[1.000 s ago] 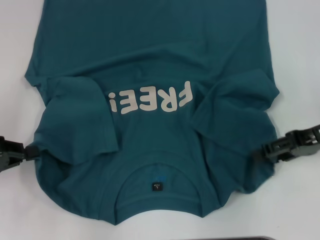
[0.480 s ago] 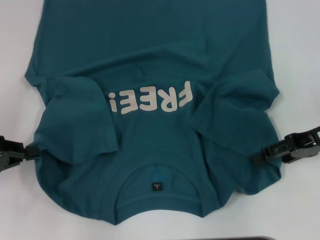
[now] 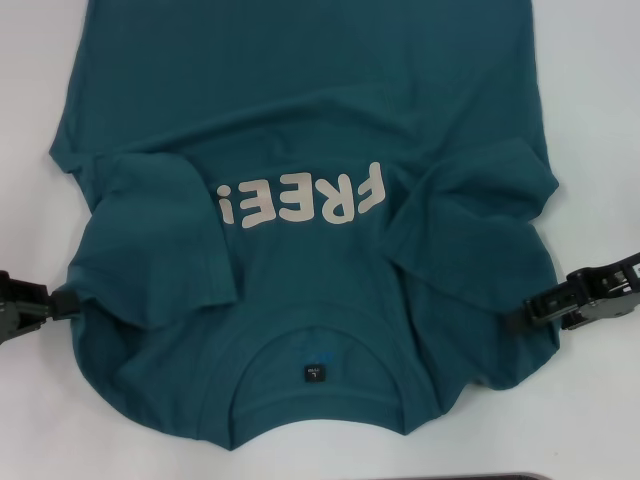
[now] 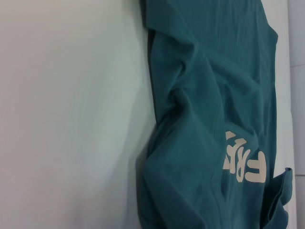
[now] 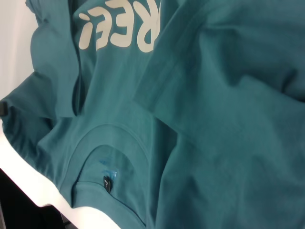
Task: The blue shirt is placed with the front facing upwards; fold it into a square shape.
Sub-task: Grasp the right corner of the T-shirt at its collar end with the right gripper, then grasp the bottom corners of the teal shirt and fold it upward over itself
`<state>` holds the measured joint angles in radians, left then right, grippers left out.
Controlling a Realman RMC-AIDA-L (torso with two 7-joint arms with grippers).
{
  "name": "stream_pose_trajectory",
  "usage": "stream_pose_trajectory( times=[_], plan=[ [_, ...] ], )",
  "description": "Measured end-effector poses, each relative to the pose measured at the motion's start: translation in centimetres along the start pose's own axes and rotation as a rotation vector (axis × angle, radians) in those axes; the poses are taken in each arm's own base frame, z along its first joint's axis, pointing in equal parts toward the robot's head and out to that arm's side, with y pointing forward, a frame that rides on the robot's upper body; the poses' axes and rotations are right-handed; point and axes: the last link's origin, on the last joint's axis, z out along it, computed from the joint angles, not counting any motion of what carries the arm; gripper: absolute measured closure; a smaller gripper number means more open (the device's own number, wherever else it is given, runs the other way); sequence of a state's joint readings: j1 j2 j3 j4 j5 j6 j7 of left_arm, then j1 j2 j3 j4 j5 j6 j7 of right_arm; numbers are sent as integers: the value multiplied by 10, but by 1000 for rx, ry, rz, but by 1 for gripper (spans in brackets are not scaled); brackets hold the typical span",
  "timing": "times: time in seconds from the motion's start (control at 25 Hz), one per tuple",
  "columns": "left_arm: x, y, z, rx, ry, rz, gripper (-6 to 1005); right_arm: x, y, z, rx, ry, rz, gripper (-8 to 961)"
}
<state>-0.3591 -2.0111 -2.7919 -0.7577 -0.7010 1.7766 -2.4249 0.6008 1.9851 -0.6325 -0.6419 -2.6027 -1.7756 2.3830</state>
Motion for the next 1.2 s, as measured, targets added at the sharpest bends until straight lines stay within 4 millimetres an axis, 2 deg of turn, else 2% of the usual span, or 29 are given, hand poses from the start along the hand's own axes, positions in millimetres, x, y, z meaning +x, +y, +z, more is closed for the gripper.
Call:
stream_pose_trajectory(
  times=[0.04, 0.28, 0.72, 0.92, 1.2],
  plan=[
    [0, 0, 0, 0, 0, -1, 999, 0, 0, -1, 1, -2, 1, 197],
    [1, 1, 1, -1, -5, 2, 999, 2, -1, -1, 16, 8, 6, 444],
    [0, 1, 0, -1, -2, -5, 1000, 7, -5, -9, 25, 12, 23, 660],
    [-1, 0, -5, 10, -31, 3, 1000, 12, -10, -23, 63, 40, 25, 896],
    [-9, -7, -16, 104, -149, 13, 1000, 22, -17, -36, 126, 106, 47, 926]
  ],
)
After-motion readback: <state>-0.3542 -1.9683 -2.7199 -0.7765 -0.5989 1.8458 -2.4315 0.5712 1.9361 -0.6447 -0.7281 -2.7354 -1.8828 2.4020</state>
